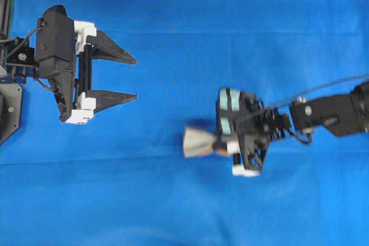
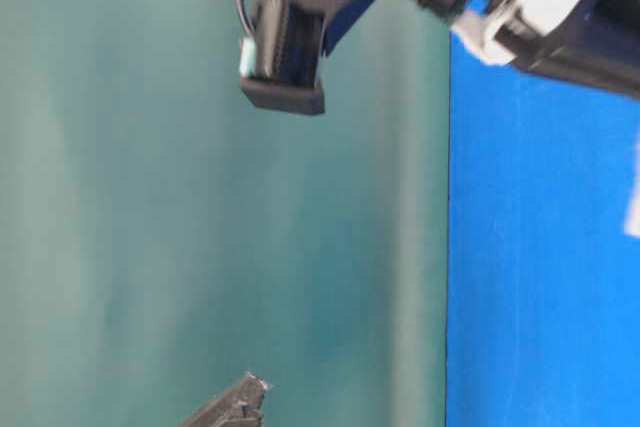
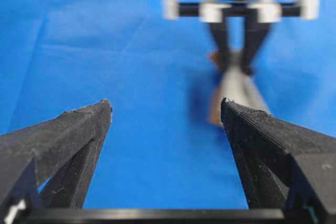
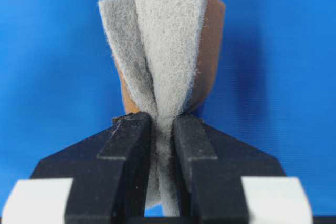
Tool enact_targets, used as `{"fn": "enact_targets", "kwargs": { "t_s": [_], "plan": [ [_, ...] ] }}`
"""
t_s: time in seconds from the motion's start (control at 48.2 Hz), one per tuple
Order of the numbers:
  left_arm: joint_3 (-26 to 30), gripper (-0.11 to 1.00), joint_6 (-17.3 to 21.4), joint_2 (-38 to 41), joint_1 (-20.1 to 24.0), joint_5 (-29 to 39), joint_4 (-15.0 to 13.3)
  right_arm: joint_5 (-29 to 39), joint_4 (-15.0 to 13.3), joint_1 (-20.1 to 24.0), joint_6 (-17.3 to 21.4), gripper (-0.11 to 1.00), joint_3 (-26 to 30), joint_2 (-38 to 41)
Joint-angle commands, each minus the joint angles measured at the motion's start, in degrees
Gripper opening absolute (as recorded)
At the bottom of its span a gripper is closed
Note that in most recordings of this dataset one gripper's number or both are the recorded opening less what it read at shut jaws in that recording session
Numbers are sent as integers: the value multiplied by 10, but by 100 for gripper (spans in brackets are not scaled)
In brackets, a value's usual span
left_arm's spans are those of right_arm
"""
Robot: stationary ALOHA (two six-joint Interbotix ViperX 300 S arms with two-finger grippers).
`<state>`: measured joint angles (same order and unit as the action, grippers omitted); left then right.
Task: Hand over the sponge with the left arm and wipe it with the right arm.
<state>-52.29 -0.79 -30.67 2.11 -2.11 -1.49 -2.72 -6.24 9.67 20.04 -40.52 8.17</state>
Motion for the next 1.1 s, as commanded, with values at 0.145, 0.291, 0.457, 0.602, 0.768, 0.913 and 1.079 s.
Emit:
{"fn": "enact_targets", "kwargs": {
  "t_s": [0.145, 0.291, 0.457, 0.602, 0.768, 0.913, 1.079],
  "plan": [
    [5, 82, 0, -2, -2, -3, 0, -2, -2, -4, -2, 18, 11, -5],
    [5, 82, 0, -2, -1, -2, 0, 7, -18, -51, -5, 19, 4, -4],
    [5, 82, 0, -2, -1, -1, 0, 18, -53, -128, -6, 19, 0, 5],
    [4, 82, 0, -4, -1, -1, 0, 20, -76, -181, -6, 19, -3, 6],
    [3, 82, 0, -5, -1, -1, 0, 20, -92, -204, -7, 18, -1, 6],
    [3, 82, 0, -6, -1, -1, 0, 17, -95, -201, -7, 18, -1, 6],
    [3, 82, 0, -6, -1, -1, 0, 16, -95, -198, -6, 19, 1, 6]
  ]
}}
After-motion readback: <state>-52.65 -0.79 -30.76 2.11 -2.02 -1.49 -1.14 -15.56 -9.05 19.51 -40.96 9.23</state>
